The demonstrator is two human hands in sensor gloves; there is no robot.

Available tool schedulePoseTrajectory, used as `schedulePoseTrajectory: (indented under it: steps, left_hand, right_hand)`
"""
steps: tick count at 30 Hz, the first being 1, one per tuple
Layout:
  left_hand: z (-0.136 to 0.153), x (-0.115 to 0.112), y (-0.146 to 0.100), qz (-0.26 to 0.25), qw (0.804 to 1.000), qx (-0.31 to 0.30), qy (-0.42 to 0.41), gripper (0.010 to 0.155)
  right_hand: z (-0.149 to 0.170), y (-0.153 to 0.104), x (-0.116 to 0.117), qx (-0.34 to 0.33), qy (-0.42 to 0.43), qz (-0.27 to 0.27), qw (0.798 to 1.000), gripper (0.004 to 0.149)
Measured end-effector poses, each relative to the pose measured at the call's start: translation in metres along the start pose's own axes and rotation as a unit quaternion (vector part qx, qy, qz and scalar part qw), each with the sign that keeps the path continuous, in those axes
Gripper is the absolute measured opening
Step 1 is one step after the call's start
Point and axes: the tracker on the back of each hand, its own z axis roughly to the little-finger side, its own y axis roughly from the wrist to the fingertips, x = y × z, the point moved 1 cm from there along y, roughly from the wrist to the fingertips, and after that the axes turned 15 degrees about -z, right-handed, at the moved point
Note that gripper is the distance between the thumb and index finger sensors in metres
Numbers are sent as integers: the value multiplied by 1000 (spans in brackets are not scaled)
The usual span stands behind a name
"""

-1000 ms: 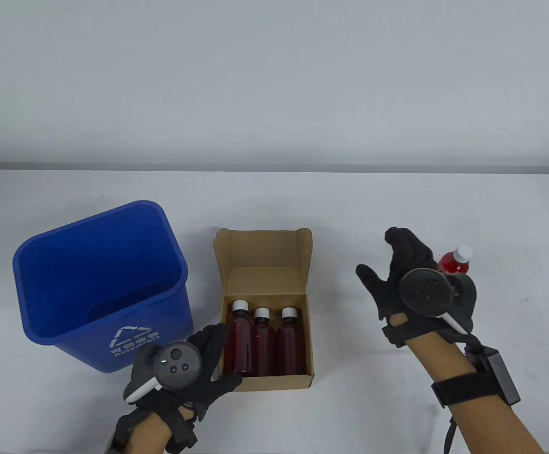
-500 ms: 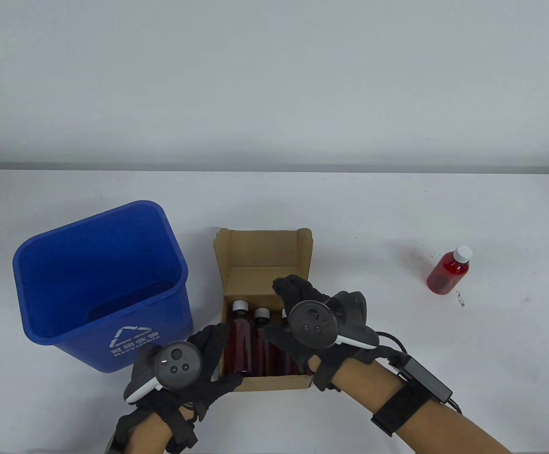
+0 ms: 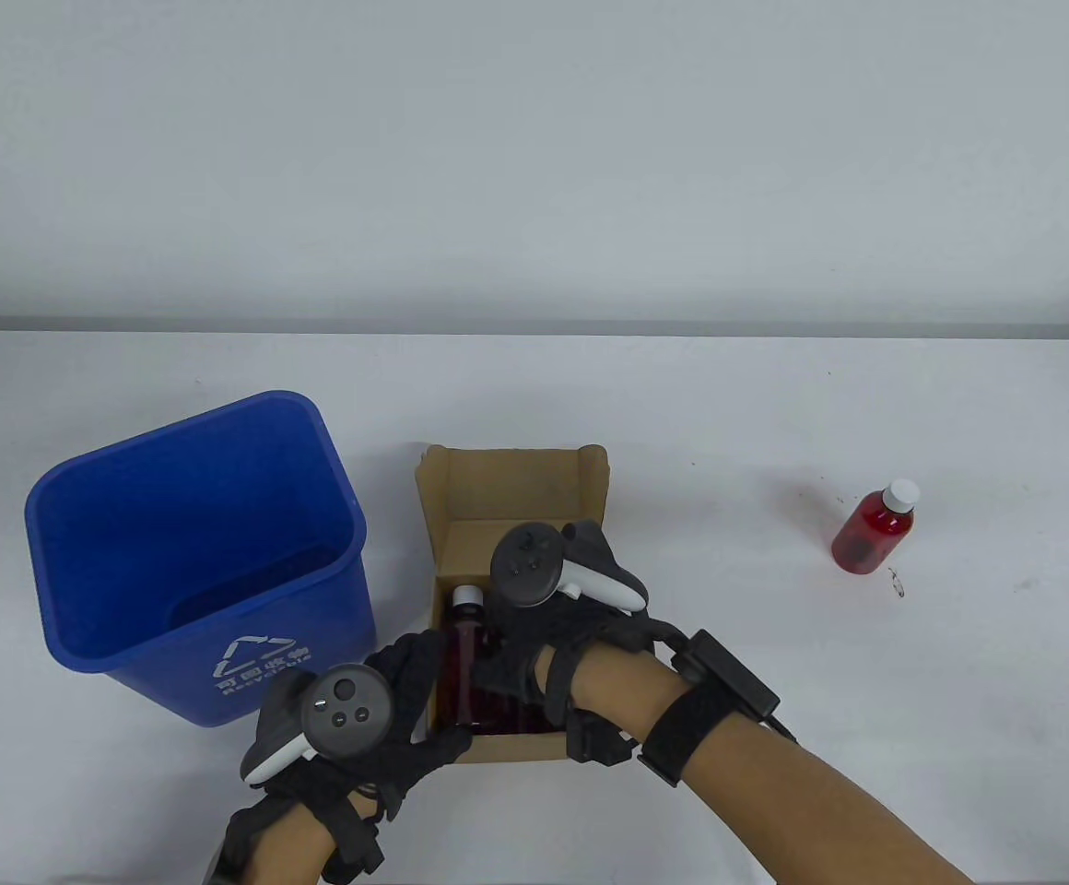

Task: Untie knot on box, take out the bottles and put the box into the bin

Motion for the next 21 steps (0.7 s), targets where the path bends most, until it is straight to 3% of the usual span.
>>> schedulePoseTrajectory:
  steps: [9,13,21]
  left_hand:
    - [3,1,0,3,1000,14,-7,100]
    - [3,1,1,7,1000,14,-9,100]
    - [4,2,2,12,1000,15,-15,101]
  right_hand:
    - [11,31,8,7,67,-84,994,90]
    - [17,40,14,4,107,-164,981,97]
    - [29,44,12,-16,177,-139,974,92]
